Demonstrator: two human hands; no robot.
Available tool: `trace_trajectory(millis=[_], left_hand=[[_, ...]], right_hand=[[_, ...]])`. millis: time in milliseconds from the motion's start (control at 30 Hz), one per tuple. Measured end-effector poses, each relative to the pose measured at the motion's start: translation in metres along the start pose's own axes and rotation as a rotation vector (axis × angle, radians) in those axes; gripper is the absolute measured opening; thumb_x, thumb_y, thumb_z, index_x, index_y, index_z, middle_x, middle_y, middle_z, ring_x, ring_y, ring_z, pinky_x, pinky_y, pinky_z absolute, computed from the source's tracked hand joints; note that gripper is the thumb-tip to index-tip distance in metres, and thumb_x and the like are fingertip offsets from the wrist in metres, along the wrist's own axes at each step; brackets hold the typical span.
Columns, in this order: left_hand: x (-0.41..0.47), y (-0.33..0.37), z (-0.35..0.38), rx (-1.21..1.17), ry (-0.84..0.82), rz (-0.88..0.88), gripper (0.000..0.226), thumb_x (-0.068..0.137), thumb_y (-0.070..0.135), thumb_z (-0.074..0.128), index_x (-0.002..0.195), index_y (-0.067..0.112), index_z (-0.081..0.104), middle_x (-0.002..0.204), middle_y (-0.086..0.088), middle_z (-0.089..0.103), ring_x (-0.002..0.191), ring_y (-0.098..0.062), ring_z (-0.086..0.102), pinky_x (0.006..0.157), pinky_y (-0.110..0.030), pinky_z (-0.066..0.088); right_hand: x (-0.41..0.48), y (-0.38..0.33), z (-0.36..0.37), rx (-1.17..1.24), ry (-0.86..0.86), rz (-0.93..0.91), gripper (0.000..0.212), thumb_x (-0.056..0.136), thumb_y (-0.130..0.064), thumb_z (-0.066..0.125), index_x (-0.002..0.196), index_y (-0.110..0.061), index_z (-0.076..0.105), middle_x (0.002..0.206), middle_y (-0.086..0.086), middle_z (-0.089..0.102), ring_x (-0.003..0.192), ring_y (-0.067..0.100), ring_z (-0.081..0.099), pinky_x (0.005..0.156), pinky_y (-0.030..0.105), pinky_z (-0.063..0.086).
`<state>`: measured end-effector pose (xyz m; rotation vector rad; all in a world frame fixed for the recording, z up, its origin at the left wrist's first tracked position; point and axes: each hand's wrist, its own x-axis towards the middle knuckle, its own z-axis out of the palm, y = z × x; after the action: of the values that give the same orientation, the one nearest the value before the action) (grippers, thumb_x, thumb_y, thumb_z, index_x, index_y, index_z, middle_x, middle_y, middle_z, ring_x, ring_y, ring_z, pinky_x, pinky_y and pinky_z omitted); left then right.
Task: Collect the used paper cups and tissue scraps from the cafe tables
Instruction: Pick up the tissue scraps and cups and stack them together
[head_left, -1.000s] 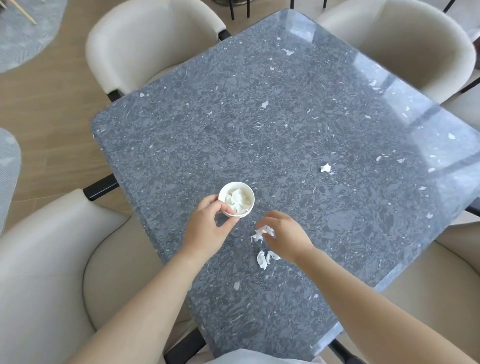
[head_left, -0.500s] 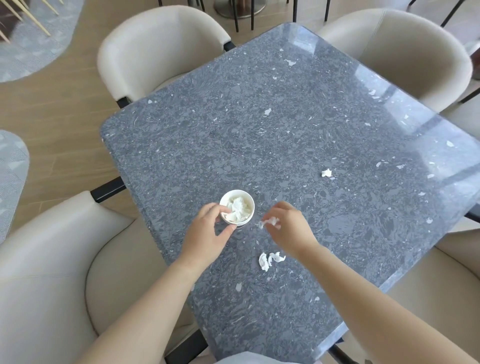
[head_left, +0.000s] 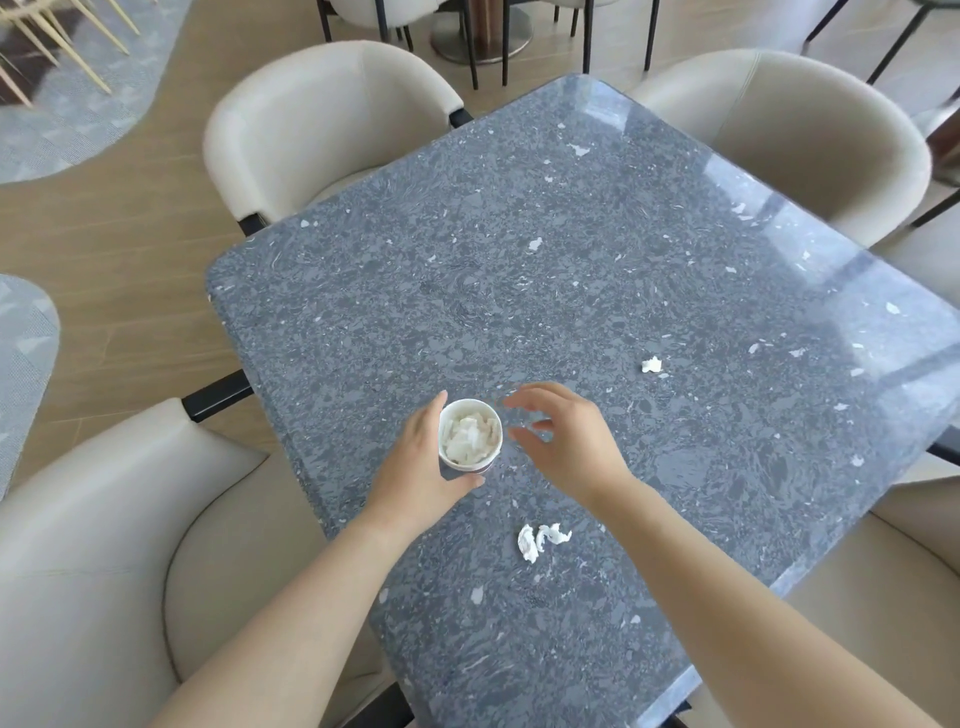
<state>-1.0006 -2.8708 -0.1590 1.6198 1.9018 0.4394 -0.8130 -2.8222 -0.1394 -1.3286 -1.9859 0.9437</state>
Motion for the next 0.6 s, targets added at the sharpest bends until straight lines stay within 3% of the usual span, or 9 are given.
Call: trace_trajectory(millis=[133,333,467,600], left_hand=[[0.017,0.012,0.005,0.044,-0.004,0.04,0.09,0.068,0.042,0.077,0.14,0.026,0.026,0.142,0.007,0.037,0.123,-0.015,0.043,0.087,-0.023,0.035],[0.056,0.05,0.023,0.042,-0.065,0.13,0.082,0.069,0.036,0.078,0.137,0.025,0.032,0.141,0.006,0.039,0.124,-0.015,0.043,0.092,-0.022,0.033],[0.084,0.074,0.031,0.069,-0.088,0.161,0.084,0.071,0.036,0.076,0.14,0.024,0.03,0.144,0.007,0.036,0.125,-0.014,0.041,0.09,-0.02,0.03],[0.096,0.084,0.035,0.079,-0.095,0.169,0.085,0.07,0.039,0.076,0.14,0.025,0.029,0.144,0.008,0.035,0.127,-0.015,0.04,0.094,-0.028,0.037]], right_hand=[[-0.001,0.031,-0.024,-0.082,-0.007,0.065,0.025,0.081,-0.01,0.067,0.104,-0.02,0.065,0.11,-0.006,0.06,0.089,0.008,0.058,0.081,0.029,0.053],[0.013,0.085,-0.064,-0.213,0.01,0.187,0.024,0.082,-0.012,0.065,0.104,-0.02,0.065,0.112,-0.003,0.06,0.091,0.02,0.06,0.08,0.038,0.052],[0.031,0.119,-0.08,-0.303,0.017,0.244,0.025,0.081,-0.01,0.065,0.104,-0.02,0.065,0.114,-0.001,0.059,0.097,0.021,0.058,0.081,0.031,0.047],[0.048,0.141,-0.081,-0.408,-0.044,0.258,0.029,0.082,-0.013,0.064,0.11,-0.019,0.062,0.121,0.002,0.053,0.111,0.024,0.049,0.086,0.032,0.043]])
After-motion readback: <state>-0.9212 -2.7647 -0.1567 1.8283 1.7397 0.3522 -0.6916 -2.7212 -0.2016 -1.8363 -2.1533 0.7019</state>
